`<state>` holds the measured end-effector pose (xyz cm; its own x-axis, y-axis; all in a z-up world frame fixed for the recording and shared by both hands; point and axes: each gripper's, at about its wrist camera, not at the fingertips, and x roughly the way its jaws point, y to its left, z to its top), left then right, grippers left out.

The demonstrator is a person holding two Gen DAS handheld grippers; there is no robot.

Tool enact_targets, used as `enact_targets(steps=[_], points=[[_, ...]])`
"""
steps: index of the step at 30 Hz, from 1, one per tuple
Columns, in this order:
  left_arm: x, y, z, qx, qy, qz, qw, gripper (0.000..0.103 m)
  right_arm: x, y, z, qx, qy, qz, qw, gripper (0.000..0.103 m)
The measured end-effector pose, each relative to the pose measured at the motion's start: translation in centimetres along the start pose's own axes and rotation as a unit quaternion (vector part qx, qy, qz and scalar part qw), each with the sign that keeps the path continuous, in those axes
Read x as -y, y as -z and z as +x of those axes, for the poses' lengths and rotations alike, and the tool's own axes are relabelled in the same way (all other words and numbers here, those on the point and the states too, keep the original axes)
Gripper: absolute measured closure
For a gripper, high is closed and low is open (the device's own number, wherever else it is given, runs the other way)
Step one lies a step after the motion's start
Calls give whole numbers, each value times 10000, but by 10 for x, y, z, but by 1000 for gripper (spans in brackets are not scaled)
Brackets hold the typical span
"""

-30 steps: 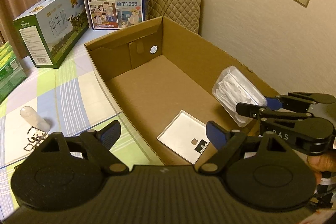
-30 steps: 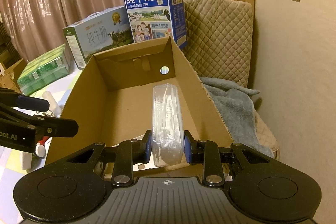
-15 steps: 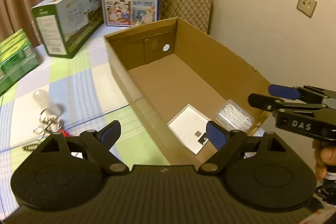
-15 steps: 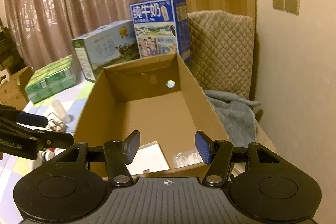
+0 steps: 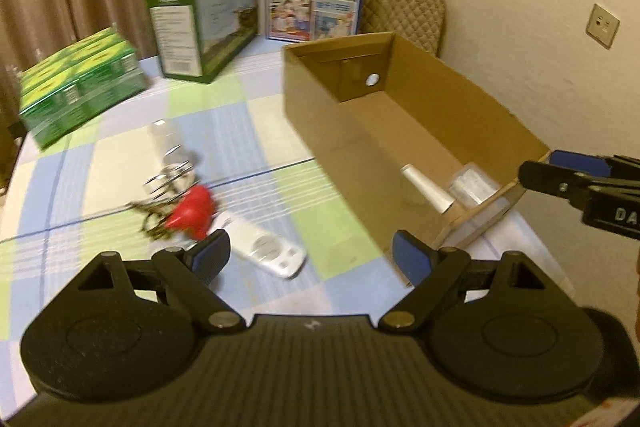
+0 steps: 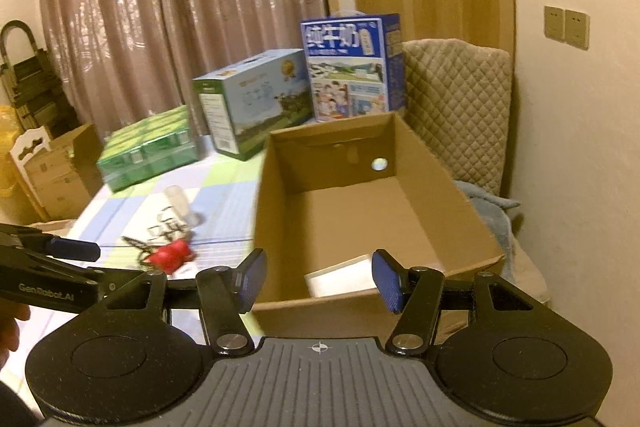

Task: Organize rigid objects
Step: 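Move both open tools back over the remaining table objects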

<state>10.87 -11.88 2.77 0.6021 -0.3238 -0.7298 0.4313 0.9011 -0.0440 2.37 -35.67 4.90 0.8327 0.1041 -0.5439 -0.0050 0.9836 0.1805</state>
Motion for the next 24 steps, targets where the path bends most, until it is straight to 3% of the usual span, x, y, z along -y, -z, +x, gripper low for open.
enact_targets(steps=[15,24], points=[[-86,51,-52,-7,-596,-451,9972,17,-87,32,-4,-285,-646,-476,9964,42],[-102,61,-53,-74,-581,-453,9973,17,-109,43,13,-517,-823,-659,9931,41]])
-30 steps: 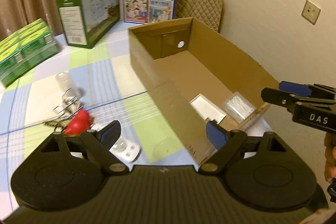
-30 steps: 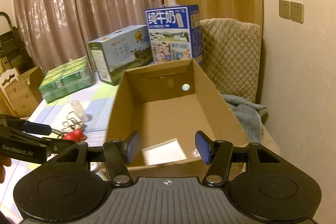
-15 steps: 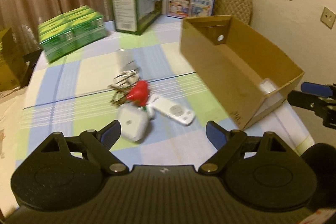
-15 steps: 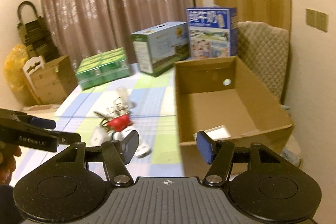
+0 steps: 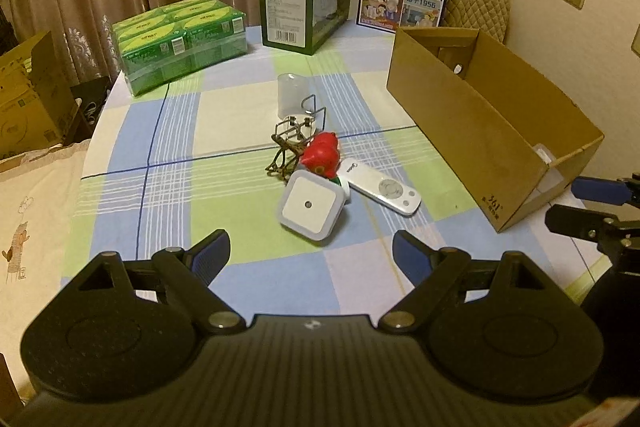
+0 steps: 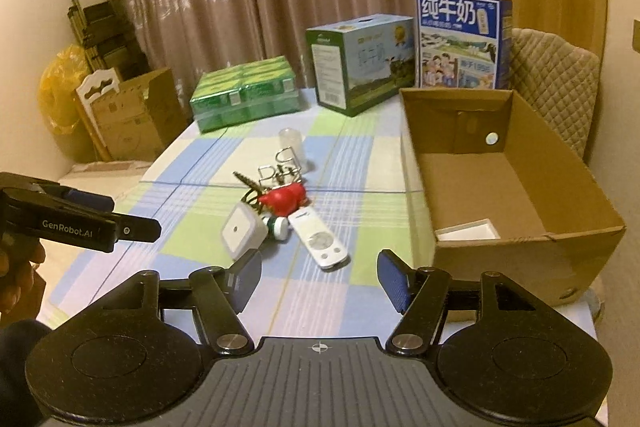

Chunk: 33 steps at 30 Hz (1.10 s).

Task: Organize rigid objects
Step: 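Move both open tools back over the remaining table objects, then grasp white square night light with left tool while right tool grasps white Midea remote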

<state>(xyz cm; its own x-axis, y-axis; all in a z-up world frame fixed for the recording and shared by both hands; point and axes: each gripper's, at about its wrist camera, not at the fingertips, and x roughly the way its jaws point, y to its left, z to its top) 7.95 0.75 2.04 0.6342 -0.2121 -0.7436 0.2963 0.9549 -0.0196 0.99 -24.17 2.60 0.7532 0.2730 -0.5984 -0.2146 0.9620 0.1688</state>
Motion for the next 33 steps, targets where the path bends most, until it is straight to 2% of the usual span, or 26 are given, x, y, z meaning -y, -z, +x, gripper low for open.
enact_targets(steps=[12,15,20,24,33], points=[[-9,3,14,-92,84,113,9999,17,-9,6,26,-253,-94,-93,9996,41],[-10,2,21,-135,125,320,9993,17,-11,7,34,-325,-115,-124,9993,41],[-15,2,38,-186,294,598,9976,9,-12,7,54,-435,-166,-220,9987,41],[-19,5,57,-249,354,858,9954,8,-9,6,76,-575,-149,-305,9978,41],[-30,10,107,-422,661,1395,9871,5,-5,4,132,-882,-115,-549,9945,41]])
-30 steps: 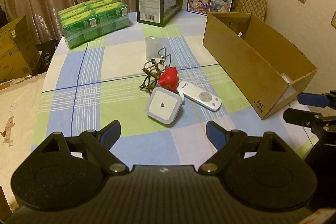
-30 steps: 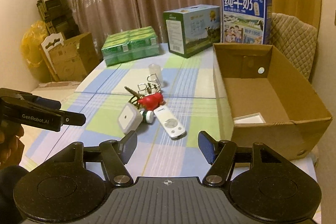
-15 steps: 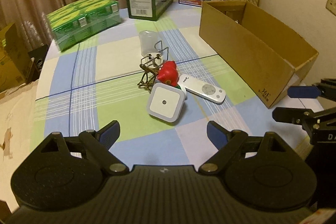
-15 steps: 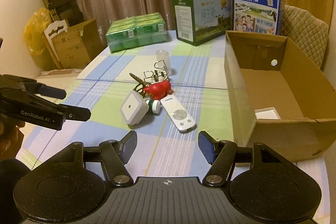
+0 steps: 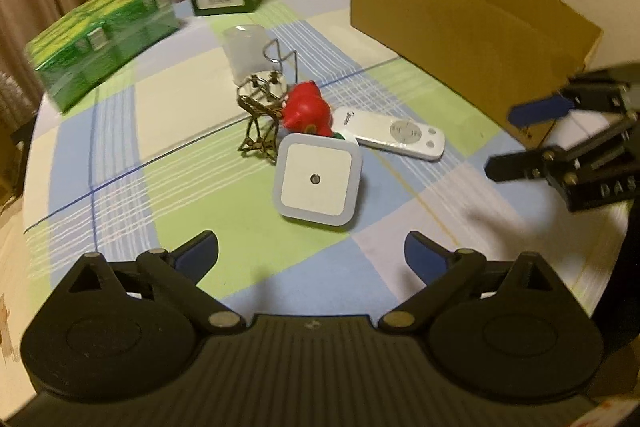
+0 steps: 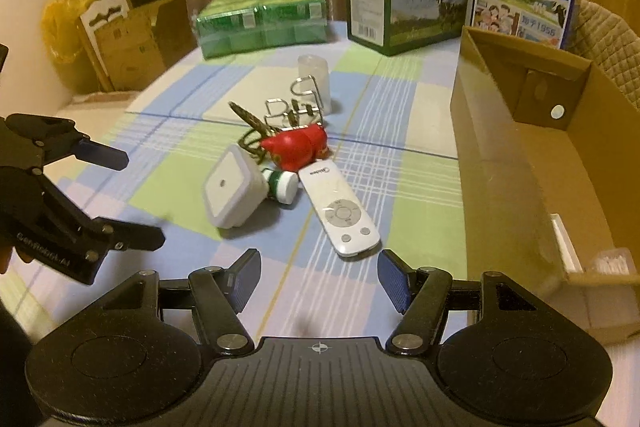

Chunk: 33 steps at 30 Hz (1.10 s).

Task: Organize rigid objects
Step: 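Grasp white square night light with left tool while right tool grasps white Midea remote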

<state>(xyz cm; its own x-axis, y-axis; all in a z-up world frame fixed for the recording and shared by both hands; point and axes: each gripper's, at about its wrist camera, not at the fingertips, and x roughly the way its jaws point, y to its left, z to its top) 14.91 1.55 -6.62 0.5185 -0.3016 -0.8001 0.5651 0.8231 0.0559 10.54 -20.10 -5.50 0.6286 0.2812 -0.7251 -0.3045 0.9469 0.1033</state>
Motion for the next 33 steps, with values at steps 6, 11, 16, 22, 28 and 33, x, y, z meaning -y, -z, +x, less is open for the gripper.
enact_targets(steps=[6,11,16,22,28,33], points=[[-7,-6,27,51,267,292,9992,5,7,-9,30,-145,-21,-133,9998,41],[-11,-12,47,57,450,513,9977,5,12,-15,52,-228,46,-210,9995,38],[-18,-16,60,91,539,441,9975,6,15,-19,70,-335,61,-278,9990,37],[-20,-20,70,116,600,562,9965,10,19,-23,92,-487,79,-372,9981,37],[-19,-21,75,144,642,617,9959,18,20,-29,108,-527,95,-445,9976,41],[-18,-23,77,193,689,624,9955,24,20,-32,115,-506,79,-491,9975,51]])
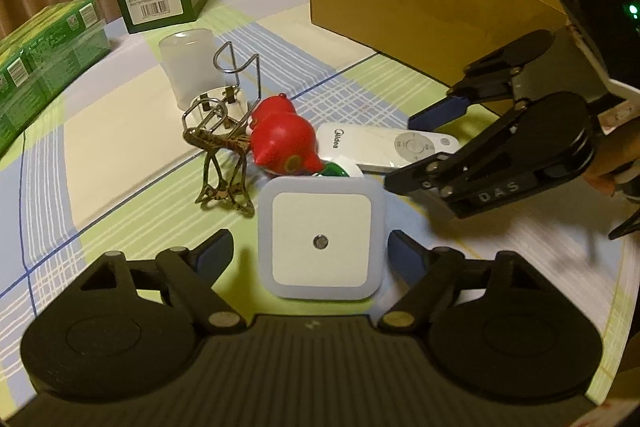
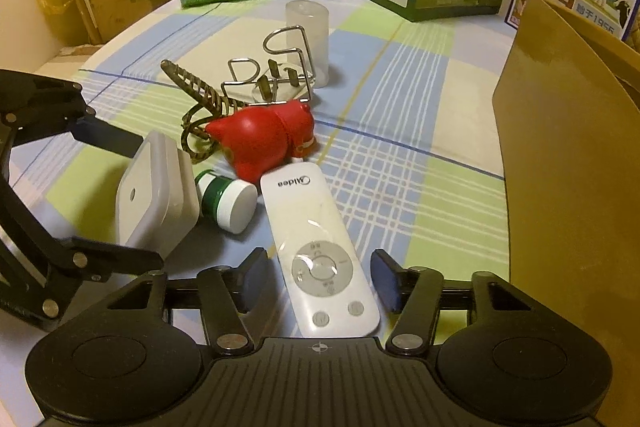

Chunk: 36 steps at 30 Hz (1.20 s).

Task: Organize rigid objects
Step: 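Grasp white square night light with left tool while right tool grasps white Midea remote, then carry the night light with left tool while right tool carries remote toward cardboard box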

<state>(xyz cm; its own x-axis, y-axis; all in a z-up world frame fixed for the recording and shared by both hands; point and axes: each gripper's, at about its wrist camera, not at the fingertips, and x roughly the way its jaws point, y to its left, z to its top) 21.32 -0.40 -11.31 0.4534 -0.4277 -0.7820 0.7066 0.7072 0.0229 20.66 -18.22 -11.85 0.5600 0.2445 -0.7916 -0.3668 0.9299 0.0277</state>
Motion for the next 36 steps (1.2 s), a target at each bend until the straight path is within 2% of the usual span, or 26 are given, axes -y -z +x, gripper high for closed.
enact_targets(steps=[4,7,19,24,27,30,36], points=[[3,-1,1,21,7,20,10000,31,0,-2,1,16,-23,39,10000,60],[4,0,2,23,-6,-22,10000,42,-1,-2,0,18,-51,42,10000,64],[5,5,-7,-95,-231,-277,9993,42,-10,18,-18,-66,26,187,9998,64],[6,5,-9,-83,-276,-350,9990,42,-14,15,-13,70,121,156,9998,57],[6,7,-9,-66,-279,-402,9988,42,-14,16,-11,148,125,206,9996,57],[7,7,-10,-74,-276,-443,9986,42,-14,16,-12,138,145,242,9995,65],[6,3,-17,-91,-342,-675,9971,42,-16,16,-23,189,161,372,9990,65]])
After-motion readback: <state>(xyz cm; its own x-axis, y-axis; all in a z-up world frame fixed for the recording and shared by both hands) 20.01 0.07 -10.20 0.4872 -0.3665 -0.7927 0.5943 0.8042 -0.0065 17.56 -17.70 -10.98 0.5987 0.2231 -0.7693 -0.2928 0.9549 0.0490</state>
